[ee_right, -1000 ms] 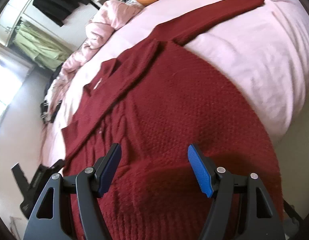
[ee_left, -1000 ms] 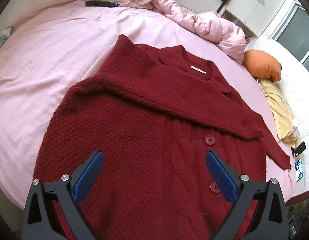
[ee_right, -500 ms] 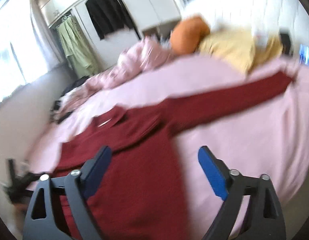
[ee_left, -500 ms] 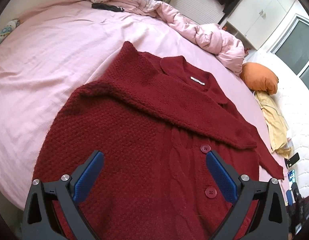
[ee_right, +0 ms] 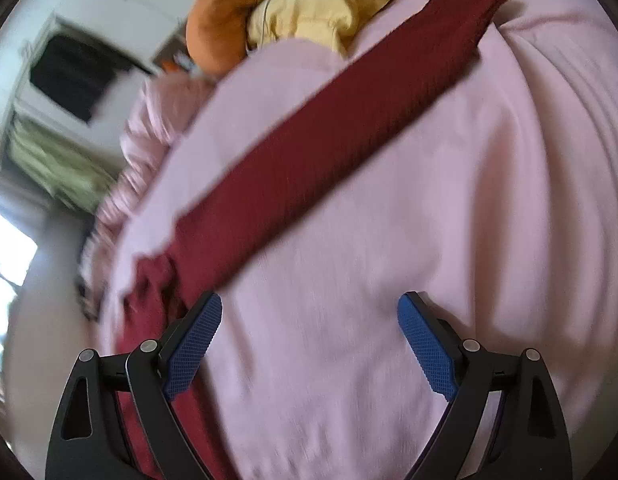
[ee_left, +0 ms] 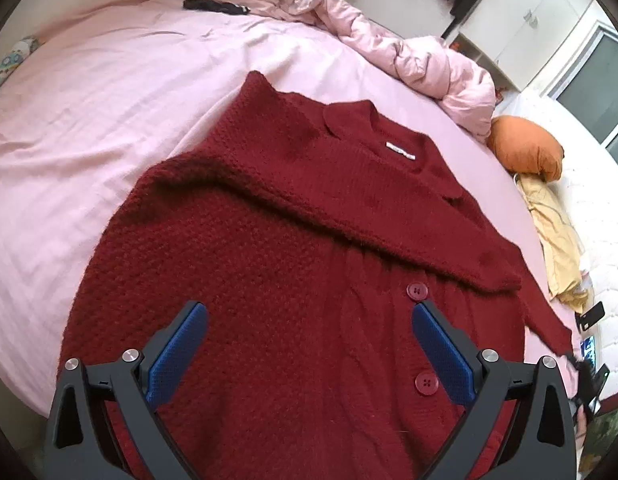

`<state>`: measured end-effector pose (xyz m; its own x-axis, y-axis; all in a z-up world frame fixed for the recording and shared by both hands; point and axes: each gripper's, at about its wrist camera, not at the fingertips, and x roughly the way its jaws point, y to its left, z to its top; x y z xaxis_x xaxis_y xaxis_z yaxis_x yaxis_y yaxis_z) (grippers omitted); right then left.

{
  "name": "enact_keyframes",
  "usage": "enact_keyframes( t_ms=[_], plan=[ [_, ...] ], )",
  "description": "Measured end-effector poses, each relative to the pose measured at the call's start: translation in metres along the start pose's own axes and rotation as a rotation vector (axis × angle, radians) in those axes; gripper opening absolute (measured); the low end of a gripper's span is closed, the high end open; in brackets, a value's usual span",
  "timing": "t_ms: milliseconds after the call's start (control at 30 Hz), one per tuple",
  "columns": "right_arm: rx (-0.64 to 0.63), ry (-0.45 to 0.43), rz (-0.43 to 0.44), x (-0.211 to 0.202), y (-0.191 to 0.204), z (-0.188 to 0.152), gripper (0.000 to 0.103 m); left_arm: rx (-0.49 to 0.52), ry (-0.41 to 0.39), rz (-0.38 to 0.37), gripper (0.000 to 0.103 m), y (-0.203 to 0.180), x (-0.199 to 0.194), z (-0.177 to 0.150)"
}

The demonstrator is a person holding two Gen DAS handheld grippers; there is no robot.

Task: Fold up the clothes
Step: 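Reach the right gripper to the other sleeve cuff and close on it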

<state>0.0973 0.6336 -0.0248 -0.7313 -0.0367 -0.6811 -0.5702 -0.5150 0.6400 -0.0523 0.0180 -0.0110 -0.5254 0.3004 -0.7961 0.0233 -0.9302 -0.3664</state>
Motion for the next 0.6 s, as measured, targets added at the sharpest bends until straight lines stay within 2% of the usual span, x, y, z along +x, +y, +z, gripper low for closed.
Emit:
enact_keyframes(
  t_ms=[67, 200, 333, 600],
  plan=[
    [0.077, -0.043, 0.065, -0.002, -0.017, 0.02, 0.09, 0.002, 0.007, -0.002, 0.102, -0.001, 0.002, 0.0],
    [0.227, -0.125, 0.126, -0.007, -0.051, 0.05, 0.09, -0.009, 0.012, -0.015, 0.102, 0.0, 0.002, 0.0],
    [0.273, -0.151, 0.095, -0.007, -0.074, 0.077, 0.09, -0.007, 0.019, -0.005, 0.102, -0.002, 0.004, 0.0],
    [0.301, -0.163, 0.073, 0.008, -0.091, 0.117, 0.09, -0.004, 0.036, 0.007, 0.102, -0.004, 0.008, 0.0]
  ],
)
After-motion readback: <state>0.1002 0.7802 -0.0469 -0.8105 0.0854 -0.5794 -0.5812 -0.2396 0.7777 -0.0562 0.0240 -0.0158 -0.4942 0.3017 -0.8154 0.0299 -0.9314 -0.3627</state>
